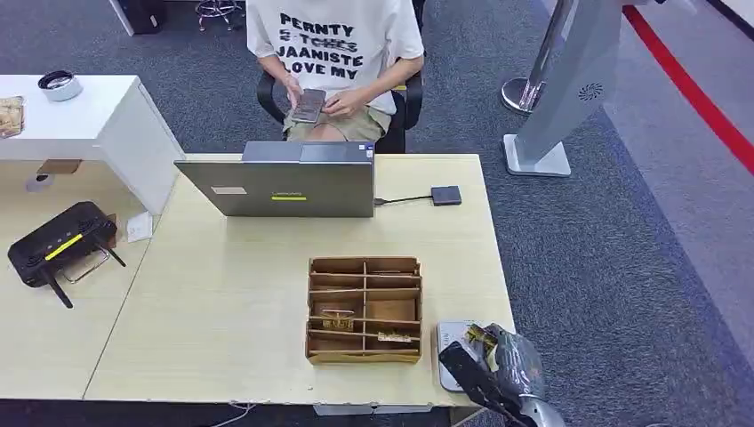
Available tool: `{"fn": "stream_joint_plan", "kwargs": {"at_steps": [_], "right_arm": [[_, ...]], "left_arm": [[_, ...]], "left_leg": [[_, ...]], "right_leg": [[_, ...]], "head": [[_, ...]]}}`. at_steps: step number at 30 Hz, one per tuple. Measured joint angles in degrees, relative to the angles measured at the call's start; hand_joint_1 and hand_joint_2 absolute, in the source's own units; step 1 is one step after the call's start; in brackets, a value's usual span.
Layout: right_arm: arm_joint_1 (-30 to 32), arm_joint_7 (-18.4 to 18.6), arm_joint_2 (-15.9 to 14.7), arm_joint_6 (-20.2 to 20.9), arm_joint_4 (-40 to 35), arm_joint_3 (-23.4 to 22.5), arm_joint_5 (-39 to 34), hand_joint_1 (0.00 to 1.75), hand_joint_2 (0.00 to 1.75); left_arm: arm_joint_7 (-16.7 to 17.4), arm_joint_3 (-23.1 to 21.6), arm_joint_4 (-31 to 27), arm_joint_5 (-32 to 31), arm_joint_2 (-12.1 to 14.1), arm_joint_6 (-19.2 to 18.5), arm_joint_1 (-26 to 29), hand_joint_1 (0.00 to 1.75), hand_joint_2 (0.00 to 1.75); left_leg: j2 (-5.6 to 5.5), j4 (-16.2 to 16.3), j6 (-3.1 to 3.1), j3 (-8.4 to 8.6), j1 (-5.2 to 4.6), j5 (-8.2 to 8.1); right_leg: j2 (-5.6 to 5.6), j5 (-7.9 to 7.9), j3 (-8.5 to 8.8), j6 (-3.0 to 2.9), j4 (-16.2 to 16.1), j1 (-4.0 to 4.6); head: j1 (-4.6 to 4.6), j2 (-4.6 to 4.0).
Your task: Pass the card to the sensor for recognition and then transmit it.
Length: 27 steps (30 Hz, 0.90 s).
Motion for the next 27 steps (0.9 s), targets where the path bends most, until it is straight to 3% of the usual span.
{"fn": "stream_joint_plan", "kwargs": {"at_steps": [27], "right_arm": [[-1.5,0.1,-0.6,-0.1,2.3,1.5,-0.2,1.75,1.75]], "left_arm": [[0.0,0.0,0.0,-0.1,0.0,0.0,0.0,0.0,0.0]], "left_leg": [[0.06,0.0,-0.01,0.35,0.01,-0.01]], "right_leg": [[0.04,0.01,0.33,0.0,0.0,0.01]], "head": [[0.0,0.0]]}}
